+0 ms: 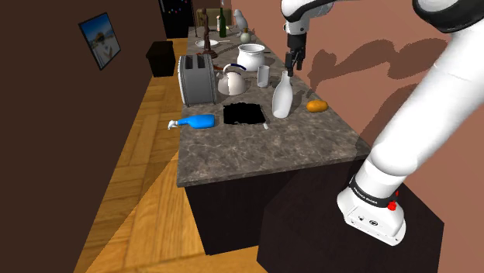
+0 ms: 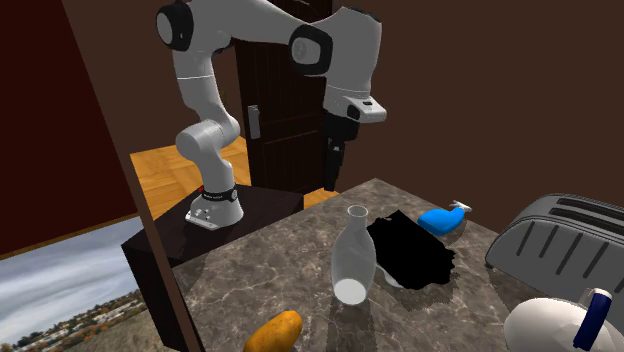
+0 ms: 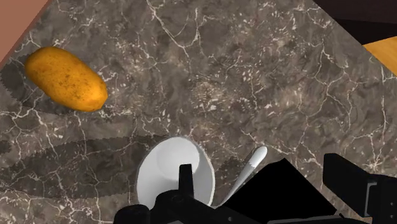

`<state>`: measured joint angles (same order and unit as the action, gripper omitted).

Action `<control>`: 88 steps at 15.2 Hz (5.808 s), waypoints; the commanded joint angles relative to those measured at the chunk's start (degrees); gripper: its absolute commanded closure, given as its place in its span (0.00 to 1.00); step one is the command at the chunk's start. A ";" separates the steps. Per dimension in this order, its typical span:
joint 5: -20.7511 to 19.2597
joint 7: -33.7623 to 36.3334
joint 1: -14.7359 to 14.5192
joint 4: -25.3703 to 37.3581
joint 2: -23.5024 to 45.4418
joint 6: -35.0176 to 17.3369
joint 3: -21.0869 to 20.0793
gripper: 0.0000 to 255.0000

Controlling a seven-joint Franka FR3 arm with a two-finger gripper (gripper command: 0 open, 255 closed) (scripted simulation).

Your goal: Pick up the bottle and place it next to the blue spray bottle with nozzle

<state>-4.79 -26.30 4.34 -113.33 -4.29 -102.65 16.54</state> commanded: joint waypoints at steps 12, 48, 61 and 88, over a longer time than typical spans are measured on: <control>4.81 -6.16 2.86 12.57 17.13 -4.53 1.90 0.00; 4.29 -6.38 2.87 20.74 15.42 5.26 2.12 1.00; 3.71 6.90 -4.99 17.87 11.07 7.12 -3.37 1.00; 5.96 36.11 -21.97 34.82 24.07 11.34 -15.84 1.00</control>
<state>1.16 9.64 -17.52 -78.36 19.53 -90.85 0.74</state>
